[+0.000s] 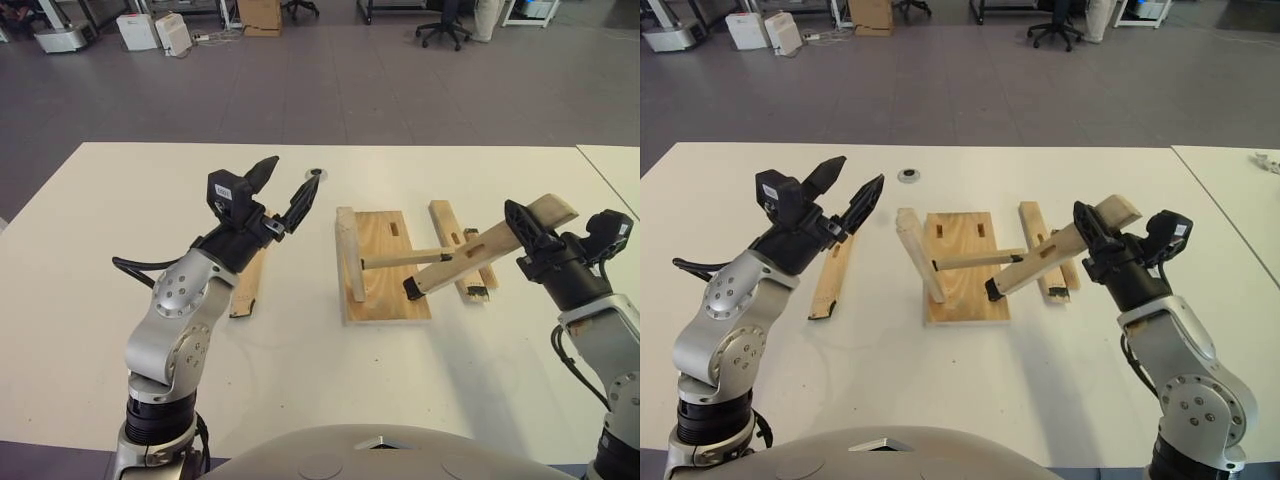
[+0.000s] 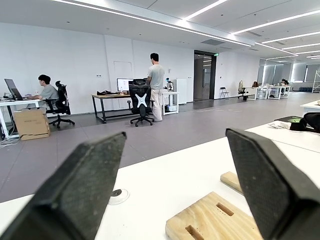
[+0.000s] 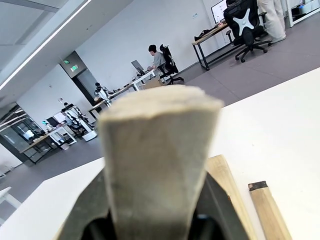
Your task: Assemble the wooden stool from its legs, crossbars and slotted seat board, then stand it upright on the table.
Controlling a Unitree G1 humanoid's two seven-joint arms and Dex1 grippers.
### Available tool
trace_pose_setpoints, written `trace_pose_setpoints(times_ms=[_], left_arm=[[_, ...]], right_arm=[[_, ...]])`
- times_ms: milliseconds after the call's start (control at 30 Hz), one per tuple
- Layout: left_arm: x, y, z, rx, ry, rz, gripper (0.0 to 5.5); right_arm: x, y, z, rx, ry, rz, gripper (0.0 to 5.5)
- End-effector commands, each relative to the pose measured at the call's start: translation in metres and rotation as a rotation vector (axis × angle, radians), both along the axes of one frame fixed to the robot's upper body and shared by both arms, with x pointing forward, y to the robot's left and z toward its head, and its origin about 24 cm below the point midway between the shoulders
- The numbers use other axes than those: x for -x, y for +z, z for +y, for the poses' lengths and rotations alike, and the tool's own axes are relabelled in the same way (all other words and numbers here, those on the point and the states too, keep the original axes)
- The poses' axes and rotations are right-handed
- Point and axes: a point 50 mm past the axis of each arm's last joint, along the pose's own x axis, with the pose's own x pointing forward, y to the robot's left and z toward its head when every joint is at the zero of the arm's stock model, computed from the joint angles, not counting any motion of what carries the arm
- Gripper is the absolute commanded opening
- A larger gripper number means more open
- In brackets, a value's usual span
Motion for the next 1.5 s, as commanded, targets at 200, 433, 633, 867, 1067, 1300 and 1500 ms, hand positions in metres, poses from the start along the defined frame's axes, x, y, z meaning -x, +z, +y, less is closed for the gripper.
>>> trace_pose_setpoints(times_ms=[200,433,633,867,1067,1300,1500], left_arm=[[0.001,0.002,-0.006,-0.056,-0.009,-0.023,3.69],[0.001,0.008,-0.019,-0.053,-0.044,-0.057,3.69],[0.001,0.019,-0.03,-0.018,-0.08,-0.095,3.69],[-0.004,0.037,-0.037,0.069,-0.105,-0.121,3.69],[-0.001,0.015,-0.044,0.035,-0.125,-0.025,3.69],[-0.006,-0.017,-0.058,-0.062,-0.152,0.073,3.69],[-0.002,-0.025,-0.065,-0.136,-0.169,0.075,3.69]], right_arm=[[0.001,-0.014,0.0,0.261,-0.165,0.133,1.07],[0.009,-0.023,0.014,0.395,-0.101,0.094,1.06],[-0.001,-0.03,0.03,0.446,0.024,0.095,1.09],[-0.016,-0.033,0.045,0.448,0.221,0.06,2.1],[-0.02,-0.025,0.054,0.452,0.229,-0.029,2.83],[-0.021,-0.02,0.067,0.525,0.327,-0.087,2.83],[-0.007,-0.023,0.091,0.514,0.531,-0.112,2.83]])
